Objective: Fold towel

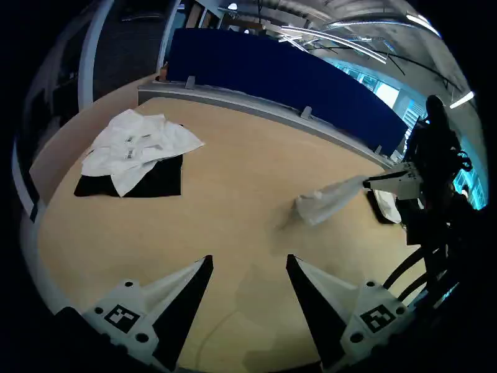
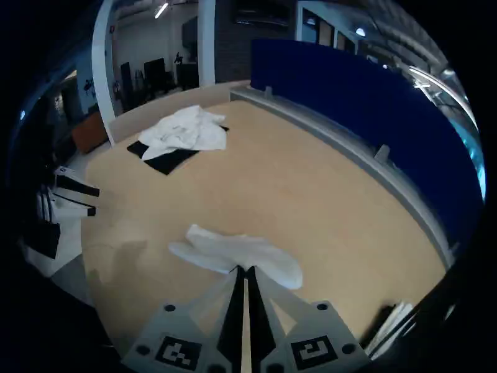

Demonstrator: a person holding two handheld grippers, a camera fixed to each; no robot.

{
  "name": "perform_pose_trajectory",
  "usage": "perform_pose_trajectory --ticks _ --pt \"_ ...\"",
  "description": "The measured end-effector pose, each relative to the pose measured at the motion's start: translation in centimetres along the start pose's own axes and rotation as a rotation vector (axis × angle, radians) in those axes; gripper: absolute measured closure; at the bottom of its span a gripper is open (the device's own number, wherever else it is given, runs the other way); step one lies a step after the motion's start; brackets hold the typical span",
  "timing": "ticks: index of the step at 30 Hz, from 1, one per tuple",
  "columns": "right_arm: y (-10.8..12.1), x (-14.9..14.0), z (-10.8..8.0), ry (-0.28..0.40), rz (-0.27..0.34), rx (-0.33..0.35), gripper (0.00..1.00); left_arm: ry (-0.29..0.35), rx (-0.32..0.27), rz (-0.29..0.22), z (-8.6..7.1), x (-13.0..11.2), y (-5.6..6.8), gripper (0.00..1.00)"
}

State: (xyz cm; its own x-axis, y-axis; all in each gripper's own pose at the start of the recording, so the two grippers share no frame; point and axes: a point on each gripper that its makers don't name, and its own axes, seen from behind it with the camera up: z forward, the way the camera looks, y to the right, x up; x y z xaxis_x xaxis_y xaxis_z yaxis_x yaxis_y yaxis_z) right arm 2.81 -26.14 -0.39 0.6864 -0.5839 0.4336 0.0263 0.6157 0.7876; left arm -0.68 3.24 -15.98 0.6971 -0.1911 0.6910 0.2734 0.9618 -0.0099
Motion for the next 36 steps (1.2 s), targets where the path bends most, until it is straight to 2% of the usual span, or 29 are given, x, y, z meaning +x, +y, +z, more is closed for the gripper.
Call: perform_pose_trajectory --ticks 6,12,22,30,36 --pt "1.1 4.7 -3.3 0.057 -0.042 -0.017 0.97 0.028 -0.017 0.018 0.1 1.9 0.5 0.12" --pt "2.7 6.8 -5.4 0.08 -0.058 -0.047 0.97 0.044 -0.038 0.024 0.3 3.3 1.1 0.13" --pt "5.4 6.6 -6.9 0.091 -0.02 -0.082 0.97 0.043 -0.06 0.044 0.7 4.0 2.1 0.13" --pt "9.0 5.6 -9.1 0.088 0.01 -0.124 0.97 0.039 -0.07 0.05 0.9 4.2 2.7 0.12" --pt "12.9 4.6 -10.9 0.077 0.033 -0.172 0.97 0.035 -0.074 0.055 1.1 4.2 3.1 0.12"
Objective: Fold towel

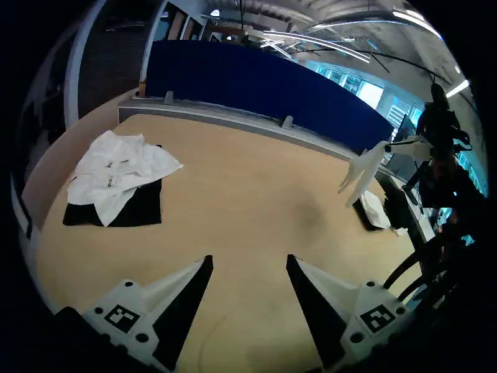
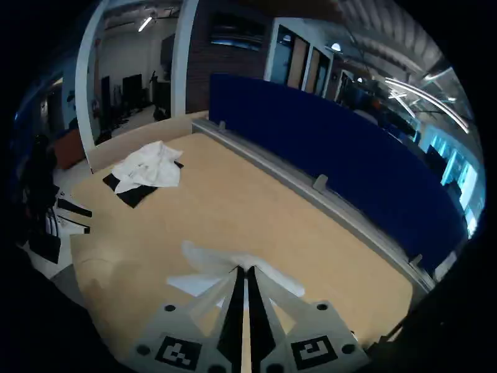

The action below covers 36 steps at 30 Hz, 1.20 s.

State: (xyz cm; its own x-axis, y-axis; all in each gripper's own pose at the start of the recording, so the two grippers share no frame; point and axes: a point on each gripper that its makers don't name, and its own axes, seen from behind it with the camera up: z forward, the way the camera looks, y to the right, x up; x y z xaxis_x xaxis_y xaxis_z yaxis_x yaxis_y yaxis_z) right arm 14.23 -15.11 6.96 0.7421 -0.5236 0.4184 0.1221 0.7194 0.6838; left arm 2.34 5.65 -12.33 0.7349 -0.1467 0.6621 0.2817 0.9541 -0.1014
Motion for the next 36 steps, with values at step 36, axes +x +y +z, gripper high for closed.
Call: perform_pose_trajectory --ticks 36 --pt "22.0 -6.5 -0.2 -0.12 0.106 -0.2 0.97 -0.03 0.039 0.008 -0.3 -1.1 2.3 0.13"
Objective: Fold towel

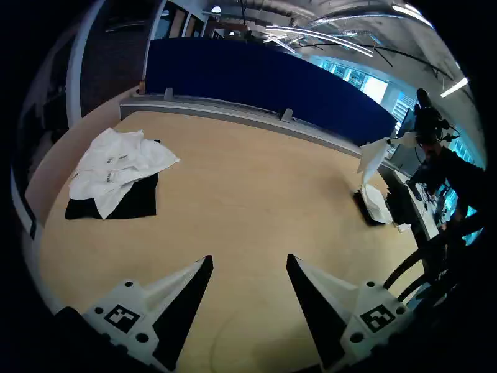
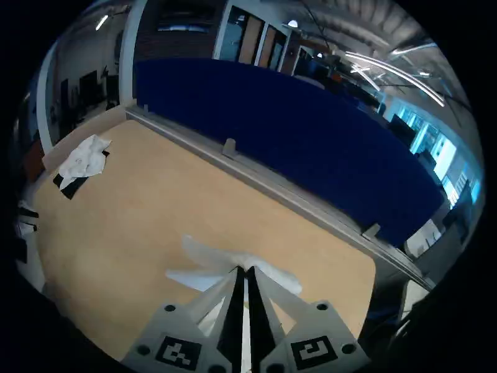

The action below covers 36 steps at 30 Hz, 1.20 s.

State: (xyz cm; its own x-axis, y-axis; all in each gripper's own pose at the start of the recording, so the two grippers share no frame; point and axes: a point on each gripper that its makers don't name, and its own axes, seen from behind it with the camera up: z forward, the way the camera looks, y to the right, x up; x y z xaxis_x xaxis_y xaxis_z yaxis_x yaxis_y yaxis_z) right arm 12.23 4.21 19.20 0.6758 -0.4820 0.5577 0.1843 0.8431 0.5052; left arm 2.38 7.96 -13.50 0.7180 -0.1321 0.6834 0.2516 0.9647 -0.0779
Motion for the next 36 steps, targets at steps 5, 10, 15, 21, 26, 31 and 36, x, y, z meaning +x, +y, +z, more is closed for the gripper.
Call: perform_pose_trajectory --ticks 5,10,15,21,26,31,36 --pt "0.2 -0.8 0.2 -0.012 -0.002 0.004 0.97 -0.001 0.003 -0.001 0.0 -0.1 0.2 0.12" --pt "0.0 -2.0 -0.5 -0.019 0.0 0.009 0.97 -0.002 -0.002 0.002 0.2 0.0 0.6 0.12" --pt "-0.5 -4.1 -1.6 -0.029 0.018 0.011 0.97 -0.004 -0.014 0.012 0.4 0.2 1.2 0.13" --pt "-0.9 -8.7 -3.0 -0.065 0.05 0.002 0.97 -0.013 -0.025 0.029 0.4 0.1 1.7 0.13" --pt "-1.0 -13.5 -3.6 -0.105 0.105 -0.015 0.97 -0.021 -0.032 0.038 0.3 -0.1 2.1 0.13" --pt "-0.9 -17.7 -3.6 -0.145 0.162 -0.041 0.97 -0.029 -0.038 0.051 0.2 -0.5 2.4 0.12" --pt "-0.8 -20.8 -3.5 -0.181 0.201 -0.066 0.97 -0.034 -0.041 0.062 0.2 -0.9 2.9 0.13"
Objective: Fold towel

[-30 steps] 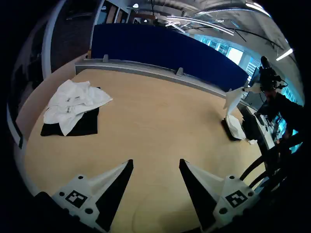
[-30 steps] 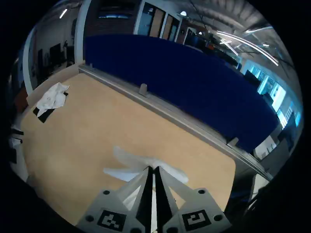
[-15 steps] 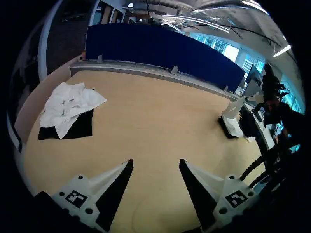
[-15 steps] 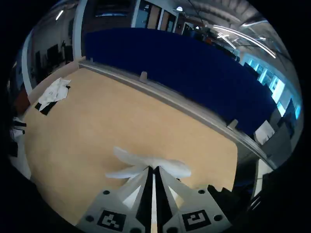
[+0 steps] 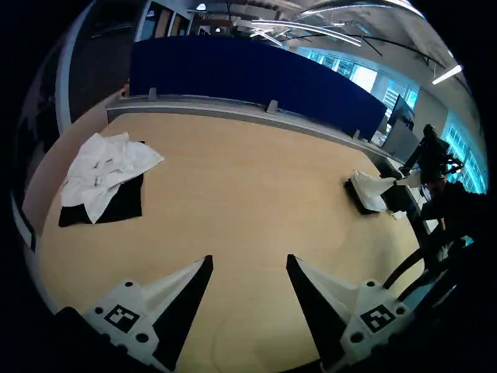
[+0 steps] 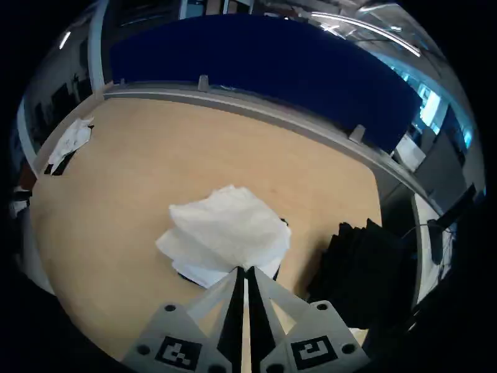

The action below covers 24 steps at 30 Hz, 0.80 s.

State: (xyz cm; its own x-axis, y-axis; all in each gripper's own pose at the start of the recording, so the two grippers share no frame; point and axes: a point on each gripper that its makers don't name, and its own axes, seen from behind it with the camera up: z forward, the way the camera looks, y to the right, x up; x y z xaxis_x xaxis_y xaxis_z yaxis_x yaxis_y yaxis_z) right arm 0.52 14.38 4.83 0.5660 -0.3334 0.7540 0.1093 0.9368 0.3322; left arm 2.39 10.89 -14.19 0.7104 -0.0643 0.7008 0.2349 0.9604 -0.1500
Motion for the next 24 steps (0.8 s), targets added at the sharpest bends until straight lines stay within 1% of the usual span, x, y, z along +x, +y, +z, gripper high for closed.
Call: perform_pose_trajectory --ticks 6,17,24 --pt "0.8 -2.2 0.8 -0.039 0.037 -0.035 0.97 -0.002 0.001 0.005 -0.2 -0.3 0.3 0.13" --pt "1.3 -6.6 2.9 -0.132 0.089 -0.095 0.97 -0.004 0.019 0.001 -0.7 -1.0 -0.1 0.12" --pt "1.2 -8.6 4.1 -0.158 0.146 -0.116 0.97 -0.007 0.024 0.003 -0.8 -1.2 -0.1 0.13"
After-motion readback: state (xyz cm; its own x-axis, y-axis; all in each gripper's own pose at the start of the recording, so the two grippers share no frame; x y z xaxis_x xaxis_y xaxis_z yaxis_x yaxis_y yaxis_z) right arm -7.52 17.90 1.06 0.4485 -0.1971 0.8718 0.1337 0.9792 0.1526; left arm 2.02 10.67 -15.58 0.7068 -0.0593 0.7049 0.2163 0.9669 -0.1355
